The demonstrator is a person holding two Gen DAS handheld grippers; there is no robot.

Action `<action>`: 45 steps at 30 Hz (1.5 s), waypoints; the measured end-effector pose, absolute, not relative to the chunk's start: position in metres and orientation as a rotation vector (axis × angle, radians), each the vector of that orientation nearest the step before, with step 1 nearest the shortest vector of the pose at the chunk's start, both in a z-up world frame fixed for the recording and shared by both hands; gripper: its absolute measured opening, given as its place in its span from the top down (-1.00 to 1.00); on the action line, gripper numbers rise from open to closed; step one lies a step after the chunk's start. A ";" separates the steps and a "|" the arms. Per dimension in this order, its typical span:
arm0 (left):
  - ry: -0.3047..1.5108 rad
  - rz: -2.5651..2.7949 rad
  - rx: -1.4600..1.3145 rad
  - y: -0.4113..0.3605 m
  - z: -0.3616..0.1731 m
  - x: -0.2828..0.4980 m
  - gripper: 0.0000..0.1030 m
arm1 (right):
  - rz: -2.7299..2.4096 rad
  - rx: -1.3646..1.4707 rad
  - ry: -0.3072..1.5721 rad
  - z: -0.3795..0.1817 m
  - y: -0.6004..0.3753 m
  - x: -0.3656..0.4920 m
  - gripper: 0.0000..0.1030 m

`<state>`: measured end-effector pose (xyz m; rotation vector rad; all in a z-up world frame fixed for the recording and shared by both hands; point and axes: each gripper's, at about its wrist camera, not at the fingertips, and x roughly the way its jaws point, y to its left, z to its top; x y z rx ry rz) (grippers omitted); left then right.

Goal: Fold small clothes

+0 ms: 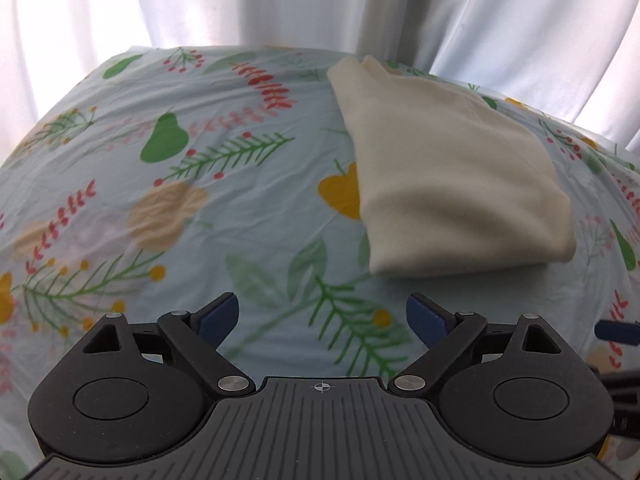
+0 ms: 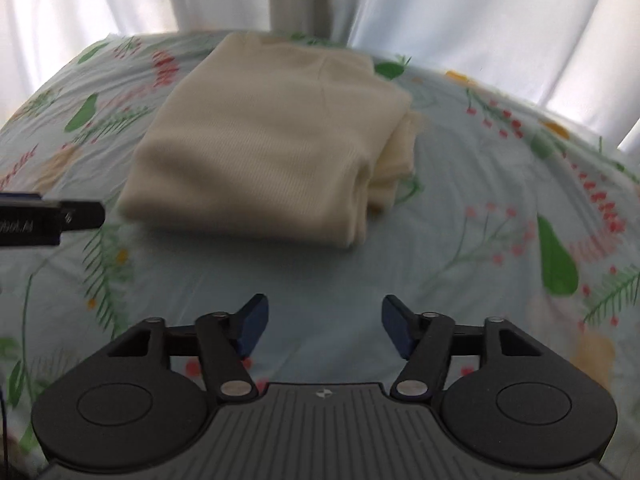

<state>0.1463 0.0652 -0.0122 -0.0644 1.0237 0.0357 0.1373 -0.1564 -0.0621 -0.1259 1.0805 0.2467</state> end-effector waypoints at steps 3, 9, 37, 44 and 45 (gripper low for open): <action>1.056 0.057 -0.102 0.071 -0.014 0.132 -0.84 | 0.285 -0.087 1.156 -0.067 -0.159 0.111 -0.62; 1.066 0.047 -0.038 0.058 -0.007 0.138 -0.85 | 0.193 -0.025 0.970 -0.035 -0.160 0.106 -0.92; 1.077 0.035 0.064 0.039 0.014 0.148 -0.87 | 0.016 -0.060 1.126 -0.012 -0.153 0.159 -0.92; 1.081 0.027 0.053 0.036 0.015 0.148 -0.87 | 0.024 -0.046 1.115 -0.010 -0.154 0.160 -0.92; 1.082 0.024 0.052 0.035 0.015 0.149 -0.87 | 0.024 -0.050 1.112 -0.009 -0.154 0.159 -0.92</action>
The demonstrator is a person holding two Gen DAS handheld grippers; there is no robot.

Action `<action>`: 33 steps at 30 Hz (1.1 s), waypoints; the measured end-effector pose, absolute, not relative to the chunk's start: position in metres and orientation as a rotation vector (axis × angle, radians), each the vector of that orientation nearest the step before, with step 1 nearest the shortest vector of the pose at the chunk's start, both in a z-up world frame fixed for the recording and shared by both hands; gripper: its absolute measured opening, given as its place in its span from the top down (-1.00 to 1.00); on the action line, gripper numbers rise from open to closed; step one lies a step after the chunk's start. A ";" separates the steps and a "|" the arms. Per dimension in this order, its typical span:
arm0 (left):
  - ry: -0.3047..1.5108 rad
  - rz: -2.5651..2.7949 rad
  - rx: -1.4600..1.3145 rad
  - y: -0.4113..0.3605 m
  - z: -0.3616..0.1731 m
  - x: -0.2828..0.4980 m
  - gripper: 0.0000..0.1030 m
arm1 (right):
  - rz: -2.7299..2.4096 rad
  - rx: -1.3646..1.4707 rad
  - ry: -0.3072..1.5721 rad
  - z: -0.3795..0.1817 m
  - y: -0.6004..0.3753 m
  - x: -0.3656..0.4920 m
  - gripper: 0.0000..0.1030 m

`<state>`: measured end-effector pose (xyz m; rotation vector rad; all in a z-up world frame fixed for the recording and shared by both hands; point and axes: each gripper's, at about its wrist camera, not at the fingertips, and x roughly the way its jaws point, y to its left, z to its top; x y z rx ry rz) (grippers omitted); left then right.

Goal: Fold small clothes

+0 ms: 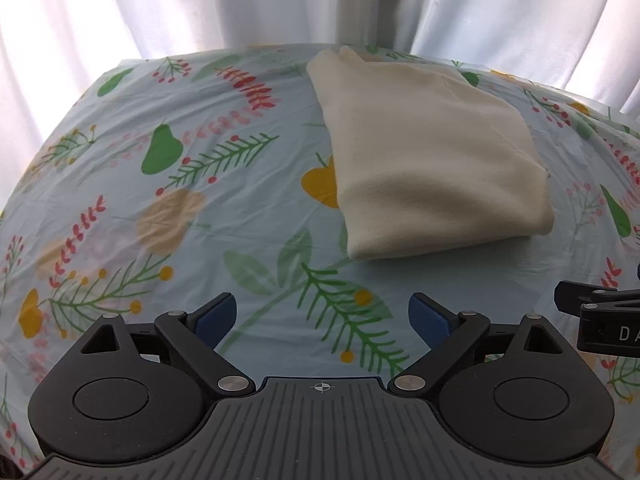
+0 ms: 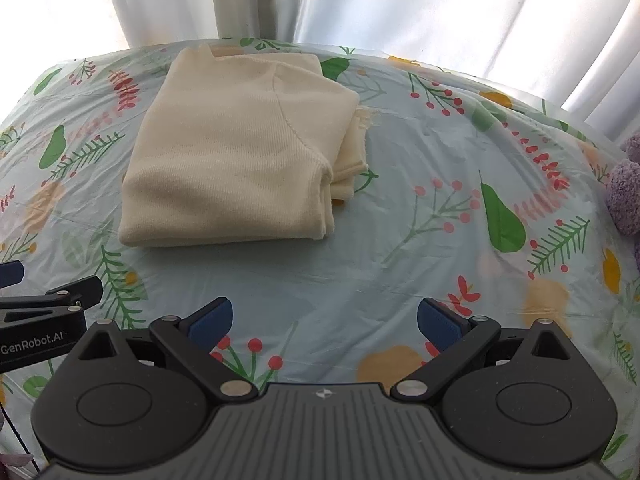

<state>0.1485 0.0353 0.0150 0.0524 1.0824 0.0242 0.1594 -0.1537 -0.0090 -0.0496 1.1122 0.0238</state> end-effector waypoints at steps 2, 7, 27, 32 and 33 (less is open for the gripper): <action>1.083 0.021 0.057 0.034 0.015 0.149 -0.87 | 0.026 -0.056 1.108 -0.008 -0.153 0.160 -0.92; 1.087 0.013 0.052 0.033 0.014 0.149 -0.87 | 0.026 -0.053 1.108 -0.008 -0.153 0.160 -0.92; 1.115 -0.002 0.038 0.031 0.008 0.153 -0.87 | 0.018 -0.055 1.107 -0.010 -0.155 0.164 -0.92; 1.116 -0.003 0.035 0.032 0.008 0.153 -0.87 | 0.019 -0.056 1.106 -0.009 -0.155 0.164 -0.92; 1.116 -0.003 0.034 0.032 0.008 0.153 -0.87 | 0.019 -0.056 1.105 -0.009 -0.155 0.164 -0.92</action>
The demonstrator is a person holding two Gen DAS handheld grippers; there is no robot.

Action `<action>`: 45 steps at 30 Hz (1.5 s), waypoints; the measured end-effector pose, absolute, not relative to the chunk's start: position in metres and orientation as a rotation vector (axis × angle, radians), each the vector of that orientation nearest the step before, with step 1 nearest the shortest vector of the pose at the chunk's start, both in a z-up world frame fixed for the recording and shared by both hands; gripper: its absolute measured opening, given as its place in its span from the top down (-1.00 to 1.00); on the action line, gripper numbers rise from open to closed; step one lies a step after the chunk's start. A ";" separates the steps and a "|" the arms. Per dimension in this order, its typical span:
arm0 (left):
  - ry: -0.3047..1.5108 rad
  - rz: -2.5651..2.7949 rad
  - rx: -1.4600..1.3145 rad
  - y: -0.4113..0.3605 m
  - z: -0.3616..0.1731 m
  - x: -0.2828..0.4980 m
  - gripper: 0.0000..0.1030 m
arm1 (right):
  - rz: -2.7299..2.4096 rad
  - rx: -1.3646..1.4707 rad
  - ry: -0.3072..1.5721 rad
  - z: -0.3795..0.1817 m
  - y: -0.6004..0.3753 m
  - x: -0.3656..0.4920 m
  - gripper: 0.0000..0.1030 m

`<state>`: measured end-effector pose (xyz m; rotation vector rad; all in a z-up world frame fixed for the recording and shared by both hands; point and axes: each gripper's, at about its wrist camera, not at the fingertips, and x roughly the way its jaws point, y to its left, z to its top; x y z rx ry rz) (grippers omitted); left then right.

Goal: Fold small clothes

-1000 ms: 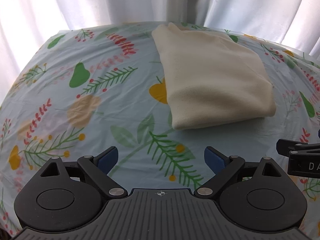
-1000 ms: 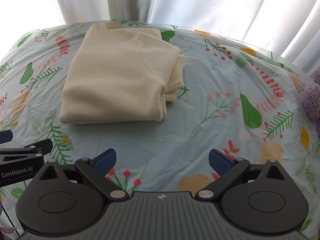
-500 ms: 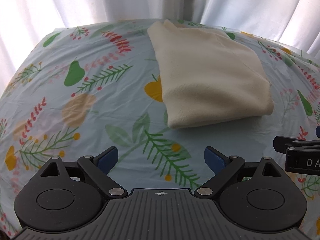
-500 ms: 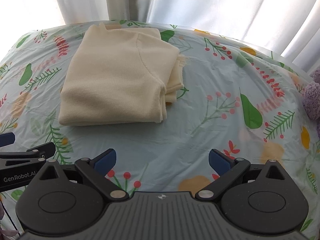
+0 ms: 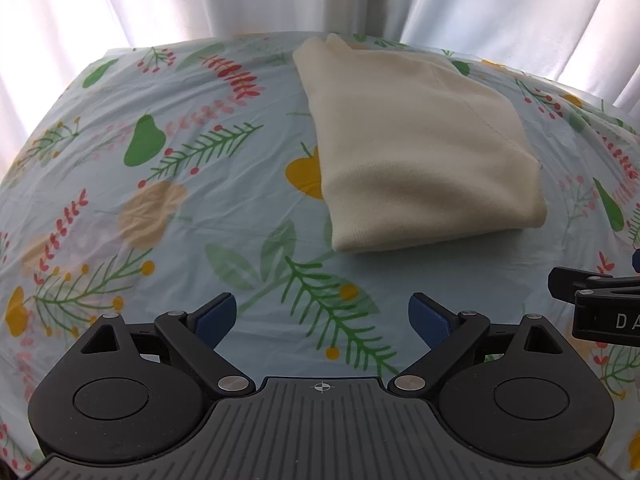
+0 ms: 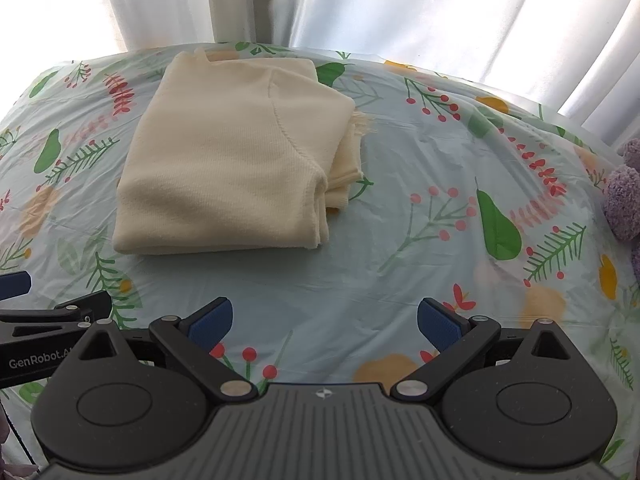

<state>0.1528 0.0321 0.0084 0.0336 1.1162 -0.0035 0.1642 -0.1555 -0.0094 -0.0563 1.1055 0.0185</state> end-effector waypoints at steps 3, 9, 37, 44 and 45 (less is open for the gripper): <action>1.116 -0.004 0.033 0.032 0.008 0.153 -0.87 | 0.018 -0.056 1.104 -0.009 -0.156 0.164 -0.92; 1.114 -0.001 0.029 0.031 0.009 0.153 -0.87 | 0.016 -0.053 1.098 -0.008 -0.157 0.164 -0.92; 1.113 -0.005 0.027 0.028 0.009 0.154 -0.87 | 0.012 -0.047 1.085 -0.005 -0.159 0.163 -0.92; 1.112 -0.008 0.023 0.028 0.009 0.154 -0.87 | 0.014 -0.049 1.083 -0.005 -0.159 0.163 -0.92; 1.112 -0.006 0.024 0.028 0.009 0.154 -0.87 | 0.015 -0.048 1.083 -0.005 -0.159 0.163 -0.92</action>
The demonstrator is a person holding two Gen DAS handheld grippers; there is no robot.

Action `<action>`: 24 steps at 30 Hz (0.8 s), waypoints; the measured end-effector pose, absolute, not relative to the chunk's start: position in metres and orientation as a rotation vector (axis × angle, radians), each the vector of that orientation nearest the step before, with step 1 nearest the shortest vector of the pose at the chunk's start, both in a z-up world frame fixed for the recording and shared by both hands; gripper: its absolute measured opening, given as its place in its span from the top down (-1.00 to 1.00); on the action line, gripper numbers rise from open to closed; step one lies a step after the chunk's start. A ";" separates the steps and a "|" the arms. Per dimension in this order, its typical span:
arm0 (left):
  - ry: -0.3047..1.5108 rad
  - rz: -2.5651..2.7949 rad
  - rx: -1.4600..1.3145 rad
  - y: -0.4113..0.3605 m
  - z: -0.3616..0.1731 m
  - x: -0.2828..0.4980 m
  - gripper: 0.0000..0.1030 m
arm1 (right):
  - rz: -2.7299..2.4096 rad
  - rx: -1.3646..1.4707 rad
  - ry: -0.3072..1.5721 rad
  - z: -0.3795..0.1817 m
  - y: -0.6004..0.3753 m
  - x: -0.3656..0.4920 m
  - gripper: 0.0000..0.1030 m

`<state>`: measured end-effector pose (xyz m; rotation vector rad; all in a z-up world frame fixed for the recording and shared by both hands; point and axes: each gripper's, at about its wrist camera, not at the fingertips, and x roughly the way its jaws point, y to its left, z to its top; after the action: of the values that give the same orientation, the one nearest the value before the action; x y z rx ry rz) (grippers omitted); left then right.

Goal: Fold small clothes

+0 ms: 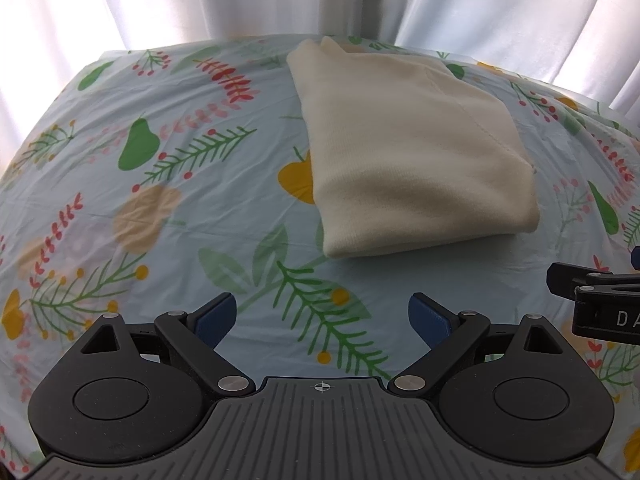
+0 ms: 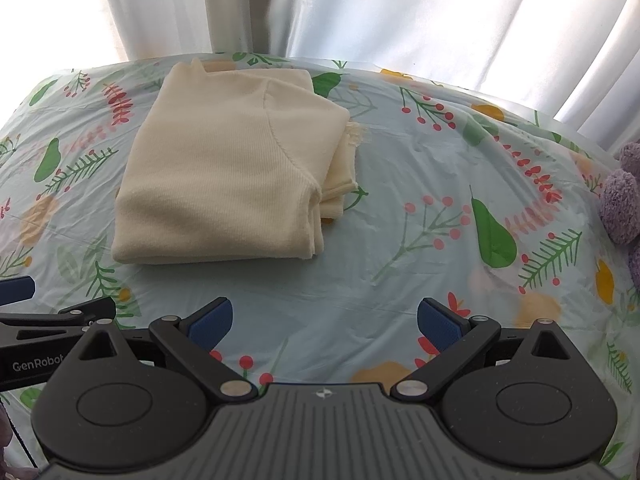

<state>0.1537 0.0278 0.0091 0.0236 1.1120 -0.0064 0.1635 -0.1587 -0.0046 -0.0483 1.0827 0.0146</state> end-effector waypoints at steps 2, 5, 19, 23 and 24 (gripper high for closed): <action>1.112 -0.007 0.023 0.028 0.009 0.154 -0.87 | 0.015 -0.047 1.083 -0.004 -0.159 0.164 -0.92; 1.112 -0.008 0.021 0.028 0.009 0.154 -0.87 | 0.015 -0.047 1.081 -0.004 -0.159 0.164 -0.92; 1.117 -0.014 0.027 0.026 0.008 0.155 -0.87 | 0.013 -0.045 1.080 -0.003 -0.158 0.165 -0.92; 1.120 -0.016 0.021 0.025 0.007 0.157 -0.87 | 0.012 -0.043 1.078 -0.003 -0.159 0.165 -0.92; 1.120 -0.016 0.022 0.025 0.007 0.157 -0.87 | 0.011 -0.044 1.078 -0.003 -0.159 0.165 -0.92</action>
<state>0.1567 0.0252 0.0073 0.0221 1.1202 -0.0163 0.1650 -0.1585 -0.0033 -0.0436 1.0778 0.0107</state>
